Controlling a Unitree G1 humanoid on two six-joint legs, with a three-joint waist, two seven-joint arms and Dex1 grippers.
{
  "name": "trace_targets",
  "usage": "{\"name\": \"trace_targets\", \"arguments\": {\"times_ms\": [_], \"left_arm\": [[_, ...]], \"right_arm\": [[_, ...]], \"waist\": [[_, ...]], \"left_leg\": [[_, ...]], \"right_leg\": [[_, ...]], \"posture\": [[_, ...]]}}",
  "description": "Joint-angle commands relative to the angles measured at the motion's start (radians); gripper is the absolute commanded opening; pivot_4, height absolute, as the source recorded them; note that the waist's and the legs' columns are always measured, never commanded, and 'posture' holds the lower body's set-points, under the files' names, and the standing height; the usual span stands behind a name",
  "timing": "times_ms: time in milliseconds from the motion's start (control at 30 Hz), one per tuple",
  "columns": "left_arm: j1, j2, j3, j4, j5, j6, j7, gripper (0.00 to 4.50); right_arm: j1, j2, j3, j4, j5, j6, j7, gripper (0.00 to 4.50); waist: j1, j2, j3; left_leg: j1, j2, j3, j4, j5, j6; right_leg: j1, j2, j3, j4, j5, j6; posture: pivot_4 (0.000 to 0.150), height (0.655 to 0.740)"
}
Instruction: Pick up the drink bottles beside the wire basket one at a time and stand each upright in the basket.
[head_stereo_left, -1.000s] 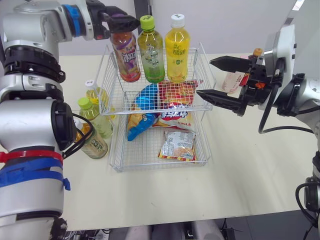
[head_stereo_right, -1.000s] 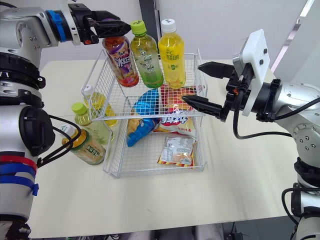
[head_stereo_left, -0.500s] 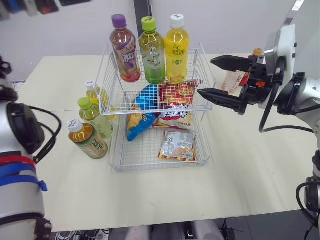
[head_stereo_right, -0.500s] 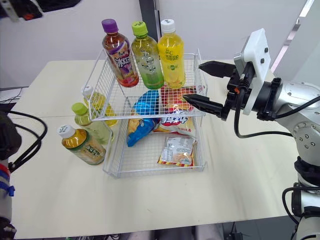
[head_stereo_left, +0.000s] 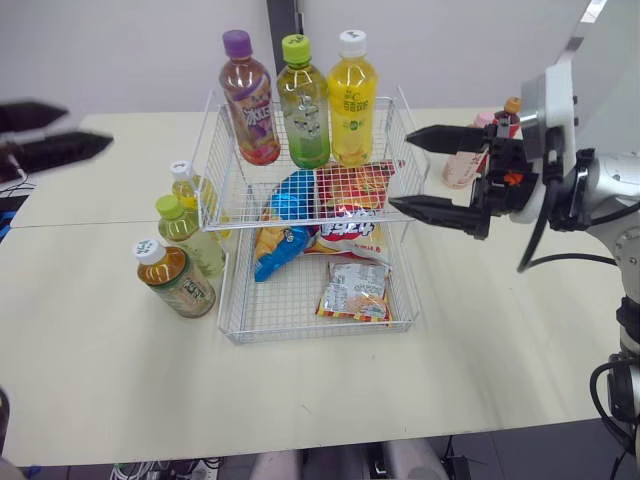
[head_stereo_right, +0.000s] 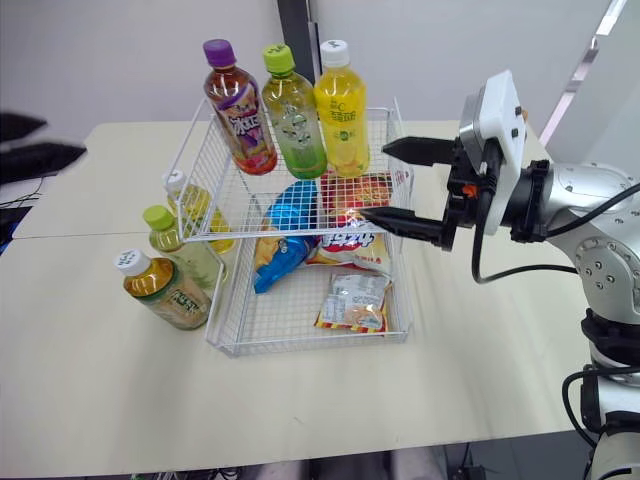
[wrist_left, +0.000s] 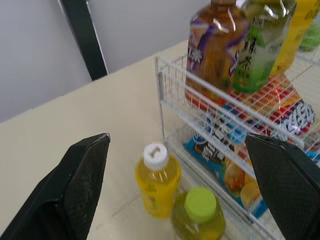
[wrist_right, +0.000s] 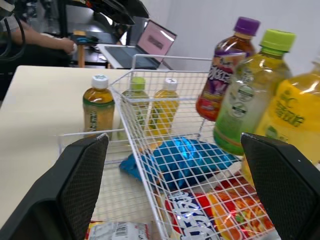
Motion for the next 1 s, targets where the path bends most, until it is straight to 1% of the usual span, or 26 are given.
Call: {"name": "trace_targets", "arguments": {"times_ms": [33,100,200,300,367,433,533,733,800,867,1000], "left_arm": [[0.188,-0.038,0.254,-0.155,-0.025,0.044,-0.004,4.47],[0.352,-0.070,0.352,-0.220,-0.017,0.028,-0.039,4.47],[0.519,-0.139,0.452,-0.302,-0.044,0.033,-0.037,4.47],[0.607,-0.229,0.494,-0.428,-0.110,0.090,0.010,4.47],[0.634,-0.278,0.507,-0.494,-0.157,0.124,0.049,4.47],[0.651,-0.329,0.513,-0.563,-0.206,0.162,0.094,4.47],[0.649,-0.404,0.517,-0.618,-0.253,0.177,0.187,4.47],[0.616,-0.569,0.451,-0.743,-0.329,0.133,0.403,4.47],[0.579,-0.626,0.409,-0.768,-0.318,0.088,0.503,4.47],[0.559,-0.661,0.359,-0.779,-0.290,0.038,0.580,4.47],[0.527,-0.698,0.236,-0.802,-0.241,-0.026,0.724,4.47]], "right_arm": [[-0.037,-0.001,0.006,-0.002,0.033,-0.019,0.086,4.50],[-0.046,0.005,0.024,0.009,0.032,-0.022,0.120,4.50],[-0.057,0.023,0.053,0.022,0.022,-0.032,0.155,4.50],[-0.067,0.046,0.072,0.033,0.014,-0.044,0.171,4.50],[-0.068,0.054,0.078,0.034,0.019,-0.040,0.179,4.50],[-0.057,0.061,0.083,0.020,0.030,-0.036,0.192,4.50],[-0.028,0.076,0.096,-0.008,0.027,-0.048,0.198,4.50],[-0.001,0.087,0.107,-0.037,0.011,-0.054,0.183,4.50],[0.006,0.088,0.110,-0.046,0.007,-0.054,0.179,4.50],[0.003,0.083,0.108,-0.041,0.005,-0.054,0.184,4.50],[-0.001,0.078,0.102,-0.035,0.002,-0.054,0.193,4.50]], "waist": [[0.001,0.000,0.000],[0.001,0.000,0.000],[0.004,0.000,0.000],[0.014,0.000,0.000],[0.023,0.000,-0.001],[0.028,-0.001,-0.001],[0.029,-0.001,-0.001],[0.029,0.000,-0.002],[0.029,-0.001,-0.002],[0.030,0.000,-0.003],[0.030,0.000,-0.003]], "left_leg": [[0.000,0.000,0.000,0.000,0.000,0.000],[0.001,0.000,0.000,0.000,0.000,0.000],[0.003,0.001,0.000,-0.001,0.000,0.000],[0.004,0.001,0.001,-0.002,0.000,0.000],[0.005,0.001,0.000,-0.001,0.000,0.000],[0.005,0.001,0.000,-0.001,0.000,0.000],[0.005,0.000,-0.001,-0.001,0.000,0.000],[0.006,0.001,-0.001,-0.001,0.000,0.000],[0.006,0.000,-0.001,-0.001,0.000,0.000],[0.006,0.000,-0.001,-0.001,0.000,0.000],[0.007,-0.001,0.003,-0.001,0.000,0.000]], "right_leg": [[0.000,0.000,0.000,0.000,0.000,0.000],[0.000,-0.001,0.000,0.000,0.000,0.000],[0.002,-0.004,0.001,-0.001,0.000,-0.001],[0.003,-0.005,0.000,-0.001,0.000,-0.001],[0.004,-0.005,0.000,-0.001,0.001,-0.002],[0.004,-0.006,0.000,-0.001,0.001,-0.002],[0.004,-0.006,0.000,-0.001,0.001,-0.002],[0.004,-0.006,0.000,-0.001,0.001,-0.002],[0.005,-0.006,0.000,-0.001,0.001,-0.002],[0.005,-0.006,0.000,-0.001,0.002,-0.002],[0.006,-0.006,0.000,0.000,0.002,-0.002]], "posture": [[0.150,0.7400],[0.150,0.7400],[0.150,0.7400],[0.150,0.7400],[0.150,0.7400],[0.150,0.7400],[0.150,0.7400],[0.150,0.7400],[0.150,0.7400],[0.150,0.7400],[0.150,0.7400]]}}
